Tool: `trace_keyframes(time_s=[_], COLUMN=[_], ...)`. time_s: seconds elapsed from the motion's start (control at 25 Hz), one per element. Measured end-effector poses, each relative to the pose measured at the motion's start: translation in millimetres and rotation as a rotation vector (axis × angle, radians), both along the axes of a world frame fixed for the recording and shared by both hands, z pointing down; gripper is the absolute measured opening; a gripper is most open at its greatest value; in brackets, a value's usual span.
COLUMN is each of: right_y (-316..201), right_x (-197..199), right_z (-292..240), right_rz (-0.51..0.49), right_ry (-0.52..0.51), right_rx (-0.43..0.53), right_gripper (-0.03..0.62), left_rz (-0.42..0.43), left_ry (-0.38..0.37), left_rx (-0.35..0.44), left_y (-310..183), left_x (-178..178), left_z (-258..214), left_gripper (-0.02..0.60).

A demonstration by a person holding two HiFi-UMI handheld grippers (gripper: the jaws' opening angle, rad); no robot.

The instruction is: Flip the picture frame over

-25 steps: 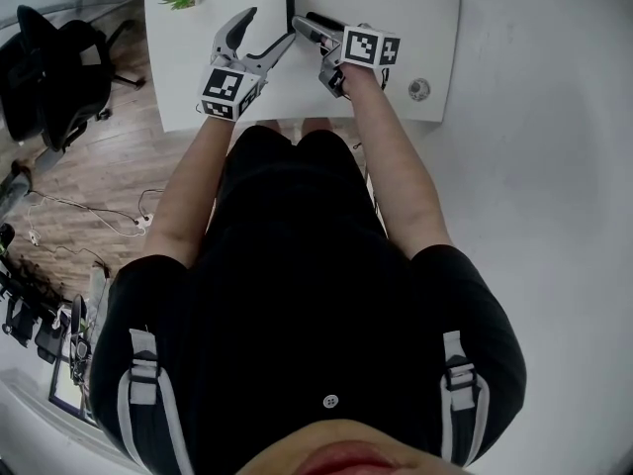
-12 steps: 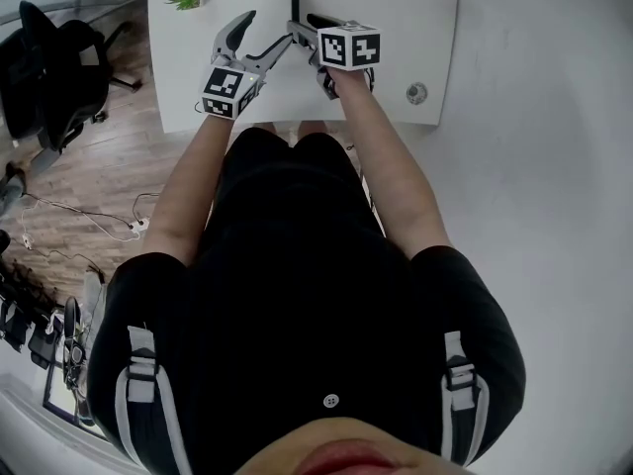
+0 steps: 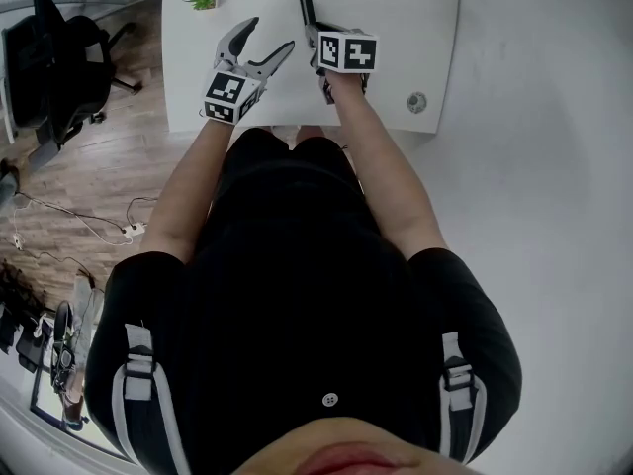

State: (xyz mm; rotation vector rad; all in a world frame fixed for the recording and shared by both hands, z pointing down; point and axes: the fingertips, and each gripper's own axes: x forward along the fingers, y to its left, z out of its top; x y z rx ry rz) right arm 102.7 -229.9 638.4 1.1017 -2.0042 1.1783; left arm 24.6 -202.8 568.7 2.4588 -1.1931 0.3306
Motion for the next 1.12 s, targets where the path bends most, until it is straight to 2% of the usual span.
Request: trace_keyframes(time_s=[0.52,0.72,1.12], right_y=[14,18,14], right_x=[28,50,85], right_z=[4,15,54], right_rz=[0.267,0.296,0.197], right_ry=[-0.301,-0.311,-0.229], right_rx=[-0.126,-0.14,-0.182], right_gripper=[0.078,0.078,0.087], left_rz=[0.024,0.028,0.022], left_ry=[0.015,0.024,0.034], left_rx=[0.029,0.045,0.044], left_y=[12,17,35], left_x=[1,9,17], left_z=[-19,-28,-44], left_gripper=[0.353,0.353,0.353])
